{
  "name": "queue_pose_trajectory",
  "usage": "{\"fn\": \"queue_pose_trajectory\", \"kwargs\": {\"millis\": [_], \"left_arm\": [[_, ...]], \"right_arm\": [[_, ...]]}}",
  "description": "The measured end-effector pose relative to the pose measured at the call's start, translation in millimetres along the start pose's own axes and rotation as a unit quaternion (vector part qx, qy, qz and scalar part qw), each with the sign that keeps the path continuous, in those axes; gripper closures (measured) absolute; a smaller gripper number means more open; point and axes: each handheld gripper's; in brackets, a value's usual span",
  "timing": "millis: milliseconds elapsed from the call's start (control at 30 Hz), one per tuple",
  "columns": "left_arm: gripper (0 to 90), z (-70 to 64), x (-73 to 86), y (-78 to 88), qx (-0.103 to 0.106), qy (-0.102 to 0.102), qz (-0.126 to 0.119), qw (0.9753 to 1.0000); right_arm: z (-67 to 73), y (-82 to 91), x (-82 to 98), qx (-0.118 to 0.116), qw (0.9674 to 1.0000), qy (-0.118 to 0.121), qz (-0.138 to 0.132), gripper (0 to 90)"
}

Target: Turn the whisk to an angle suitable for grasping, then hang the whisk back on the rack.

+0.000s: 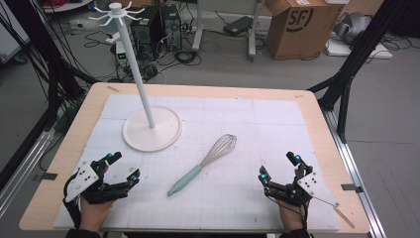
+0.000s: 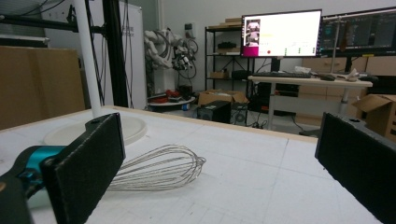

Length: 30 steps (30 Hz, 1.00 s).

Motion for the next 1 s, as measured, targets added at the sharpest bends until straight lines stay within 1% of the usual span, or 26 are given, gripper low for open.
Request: {"fn": "queue_pose_trajectory", "kwargs": {"millis": [167, 300, 500, 600, 700, 800, 833, 867, 900, 933, 967, 1000], "left_arm": [[14.3, 0.3, 0.2, 0.7, -0.002, 0.001, 0.000, 1.0000], [14.3, 0.6, 0.3, 1.4, -0.002, 0.003, -0.001, 1.0000], [14.3, 2.0, 0.7, 2.9, -0.004, 0.002, 0.001, 1.0000], [14.3, 2.8, 0.8, 5.7, -0.007, 0.003, 0.001, 1.0000], [14.3, 3.6, 0.9, 8.5, -0.011, 0.003, 0.001, 0.9999], [14.3, 4.1, 1.5, 10.8, -0.016, 0.004, 0.002, 0.9999], [14.3, 4.5, 1.9, 11.6, -0.016, 0.005, 0.003, 0.9998], [14.3, 4.8, 2.2, 11.9, -0.018, 0.007, 0.004, 0.9998], [14.3, 5.5, 2.4, 12.3, -0.018, 0.008, 0.004, 0.9998], [14.3, 6.1, 2.5, 12.4, -0.018, 0.007, 0.004, 0.9998], [14.3, 6.3, 2.9, 11.9, -0.019, 0.011, 0.003, 0.9998], [14.3, 6.8, 3.1, 11.7, -0.018, 0.011, 0.004, 0.9998]], "right_arm": [[2.1, -2.2, 0.1, -0.005, 1.0000, 0.005, 0.006, 0.5], [2.4, -3.5, 0.1, -0.007, 0.9999, 0.006, 0.005, 0.5], [2.5, -5.0, 0.2, -0.009, 0.9999, 0.003, 0.006, 0.5], [3.1, -8.7, 0.5, -0.014, 0.9999, 0.003, 0.007, 0.6], [6.5, -12.1, -1.2, -0.029, 0.9996, 0.002, 0.008, 0.5], [12.4, -18.7, -8.8, -0.056, 0.9982, 0.022, 0.009, 0.5], [14.1, -21.1, -12.1, -0.064, 0.9974, 0.033, 0.007, 0.5], [16.0, -23.2, -15.0, -0.071, 0.9966, 0.040, 0.009, 0.5], [16.0, -23.2, -15.0, -0.071, 0.9966, 0.040, 0.009, 0.5], [18.4, -27.1, -20.0, -0.080, 0.9958, 0.043, 0.004, 0.6], [18.4, -27.1, -20.0, -0.080, 0.9958, 0.043, 0.004, 0.6], [18.6, -30.2, -24.0, -0.091, 0.9954, 0.032, -0.005, 0.5]]}}
Point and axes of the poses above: each handheld gripper's, and its own axes: y roughly backward along the jaws, x roughly out of its underside, z roughly to its left, and after that the axes turned 14 degrees about -x, right-handed
